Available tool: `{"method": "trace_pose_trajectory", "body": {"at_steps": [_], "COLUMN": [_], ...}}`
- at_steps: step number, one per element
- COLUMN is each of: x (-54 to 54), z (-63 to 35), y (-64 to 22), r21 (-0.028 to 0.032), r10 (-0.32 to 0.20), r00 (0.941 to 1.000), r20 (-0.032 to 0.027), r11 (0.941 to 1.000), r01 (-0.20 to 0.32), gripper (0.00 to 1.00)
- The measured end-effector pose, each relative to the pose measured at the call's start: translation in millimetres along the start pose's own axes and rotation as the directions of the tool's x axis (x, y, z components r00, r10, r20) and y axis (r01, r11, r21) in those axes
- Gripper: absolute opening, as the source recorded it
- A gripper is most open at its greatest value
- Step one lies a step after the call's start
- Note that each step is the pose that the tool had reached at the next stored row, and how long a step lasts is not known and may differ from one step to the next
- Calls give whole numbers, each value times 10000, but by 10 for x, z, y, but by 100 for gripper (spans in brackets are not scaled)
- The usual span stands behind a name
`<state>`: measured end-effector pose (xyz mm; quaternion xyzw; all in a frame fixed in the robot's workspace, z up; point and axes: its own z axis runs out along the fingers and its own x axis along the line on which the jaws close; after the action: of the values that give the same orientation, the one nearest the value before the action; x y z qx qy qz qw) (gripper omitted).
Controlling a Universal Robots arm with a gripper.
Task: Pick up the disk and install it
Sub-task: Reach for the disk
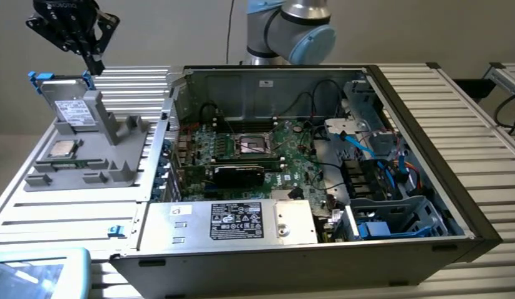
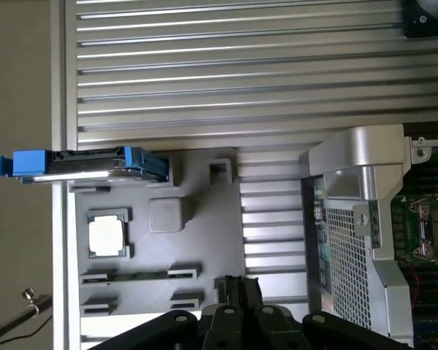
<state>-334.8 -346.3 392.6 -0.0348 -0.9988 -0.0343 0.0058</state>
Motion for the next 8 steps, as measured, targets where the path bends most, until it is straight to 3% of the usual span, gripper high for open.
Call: {"method": "trace_pose_trajectory", "body": {"at_steps": [8], "x": [235], "z": [-34], "y": [126], "r21": [15], "r10": [11], "r00": [9999], "r20": [-130], "r11": [10000], "r01": [-10], "gripper": [11]}}
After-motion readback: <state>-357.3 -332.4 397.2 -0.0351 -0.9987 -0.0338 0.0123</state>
